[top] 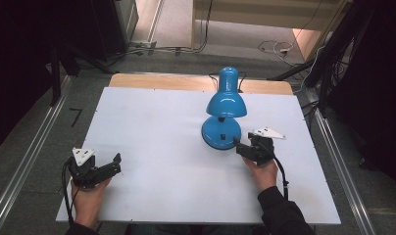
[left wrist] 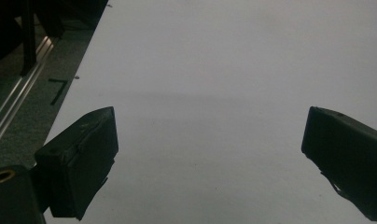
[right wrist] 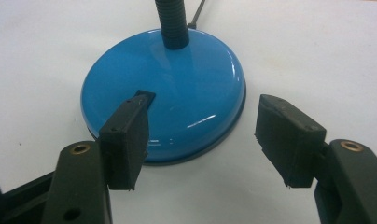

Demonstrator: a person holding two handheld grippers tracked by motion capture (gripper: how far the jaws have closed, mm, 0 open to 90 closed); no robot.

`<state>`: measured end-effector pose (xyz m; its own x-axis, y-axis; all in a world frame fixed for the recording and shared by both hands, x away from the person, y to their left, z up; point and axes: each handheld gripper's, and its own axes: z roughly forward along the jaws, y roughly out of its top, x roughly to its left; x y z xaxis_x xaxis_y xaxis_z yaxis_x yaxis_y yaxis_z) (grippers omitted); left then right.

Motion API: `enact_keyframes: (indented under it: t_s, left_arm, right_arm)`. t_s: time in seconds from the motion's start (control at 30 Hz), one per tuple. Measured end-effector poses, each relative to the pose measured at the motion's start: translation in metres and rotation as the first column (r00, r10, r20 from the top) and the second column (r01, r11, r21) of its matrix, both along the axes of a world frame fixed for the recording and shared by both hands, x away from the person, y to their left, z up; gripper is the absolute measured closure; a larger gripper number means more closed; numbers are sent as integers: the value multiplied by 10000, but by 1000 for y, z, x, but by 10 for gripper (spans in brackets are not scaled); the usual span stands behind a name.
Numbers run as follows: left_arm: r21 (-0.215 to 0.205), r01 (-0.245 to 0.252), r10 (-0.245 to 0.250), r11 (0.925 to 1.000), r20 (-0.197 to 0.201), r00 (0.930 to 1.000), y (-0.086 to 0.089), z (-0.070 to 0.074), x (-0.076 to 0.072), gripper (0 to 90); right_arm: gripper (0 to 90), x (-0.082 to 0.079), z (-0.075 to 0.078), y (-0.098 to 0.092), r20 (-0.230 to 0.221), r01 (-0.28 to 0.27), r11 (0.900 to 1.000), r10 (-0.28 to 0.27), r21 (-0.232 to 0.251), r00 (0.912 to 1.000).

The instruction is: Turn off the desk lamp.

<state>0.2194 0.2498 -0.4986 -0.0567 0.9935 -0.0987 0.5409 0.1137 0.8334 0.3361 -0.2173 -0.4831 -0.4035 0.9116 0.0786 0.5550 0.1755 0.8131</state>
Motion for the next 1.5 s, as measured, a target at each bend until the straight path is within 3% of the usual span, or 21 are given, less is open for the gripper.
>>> enact_keyframes:
  t_s: [1.5]
  left_arm:
    - [-48, -21, 21, 10000, -12, 10000, 0, 0, -1, 42]
  right_arm:
    - [276, -28, 13, -55, 1, 347, 9991, -347, -242, 9994]
